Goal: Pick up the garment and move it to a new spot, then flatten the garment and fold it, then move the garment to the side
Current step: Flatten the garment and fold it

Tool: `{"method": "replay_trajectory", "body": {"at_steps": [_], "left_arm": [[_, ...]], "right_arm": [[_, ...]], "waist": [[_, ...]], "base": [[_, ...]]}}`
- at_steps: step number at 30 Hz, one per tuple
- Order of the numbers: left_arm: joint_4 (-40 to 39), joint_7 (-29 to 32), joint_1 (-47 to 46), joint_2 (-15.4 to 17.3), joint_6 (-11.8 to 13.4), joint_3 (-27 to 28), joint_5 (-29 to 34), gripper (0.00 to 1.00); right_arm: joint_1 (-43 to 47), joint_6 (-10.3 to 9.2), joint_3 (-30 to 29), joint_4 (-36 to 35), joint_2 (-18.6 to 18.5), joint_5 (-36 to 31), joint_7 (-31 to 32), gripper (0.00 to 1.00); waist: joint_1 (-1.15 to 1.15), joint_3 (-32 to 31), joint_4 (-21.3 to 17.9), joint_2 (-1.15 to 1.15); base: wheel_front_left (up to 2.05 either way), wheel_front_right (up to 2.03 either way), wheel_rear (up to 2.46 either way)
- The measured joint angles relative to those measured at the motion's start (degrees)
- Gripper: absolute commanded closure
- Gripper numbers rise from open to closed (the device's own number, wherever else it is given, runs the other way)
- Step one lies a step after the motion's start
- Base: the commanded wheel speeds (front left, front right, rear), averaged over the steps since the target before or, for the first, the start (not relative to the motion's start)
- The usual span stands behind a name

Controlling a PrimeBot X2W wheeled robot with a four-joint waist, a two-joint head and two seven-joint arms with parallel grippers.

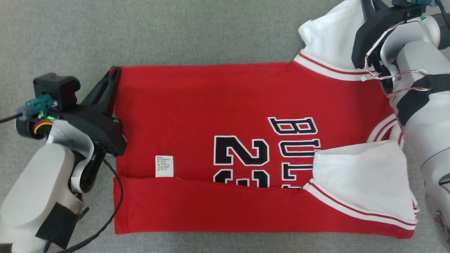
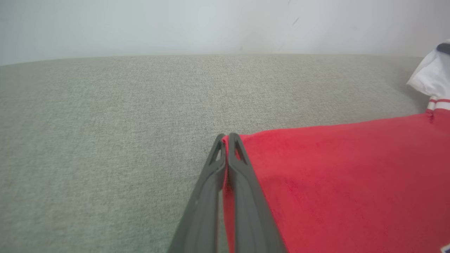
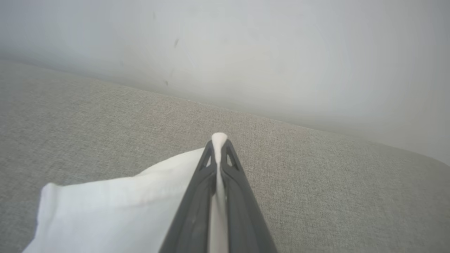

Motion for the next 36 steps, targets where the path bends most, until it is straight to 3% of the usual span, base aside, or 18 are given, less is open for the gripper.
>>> {"method": "replay_trajectory", "body": {"at_steps": [12,17,24,30,36], "left_arm": [[2.0,-0.9,4.4,2.6,0.9,1.5,-1.1,1.00],[2.4,-1.3,5.8,2.6,1.0,1.2,-1.3,1.00],[3.3,-2.9,7.9,2.6,1.2,0.5,-1.2,1.00],[3.1,-5.6,11.3,2.8,1.5,0.3,-0.9,1.00],[1.2,-9.2,15.8,2.8,2.1,-0.7,0.0,1.00]], "right_arm": [[7.6,0.00,5.0,-6.1,1.5,4.5,-8.1,1.00],[14.2,0.00,7.3,-14.8,0.4,11.9,-9.1,1.00],[28.0,0.00,8.9,-29.7,-4.7,20.0,-9.3,1.00],[40.3,0.00,5.9,-40.3,-7.6,23.4,-9.3,1.00],[51.5,-0.01,0.0,-48.7,-8.0,25.8,-9.0,1.00]], "waist": [[-0.01,-4.8,-4.5,0.00],[-0.01,-6.9,-6.1,0.00],[-0.01,-9.2,-7.1,0.00],[-0.01,-11.2,-7.3,-0.01],[-0.01,-12.9,-7.0,-0.01]], "base": [[0.00,0.00,0.00],[0.00,0.00,0.00],[0.00,0.00,0.00],[0.00,0.00,0.00],[0.00,0.00,0.00]]}}
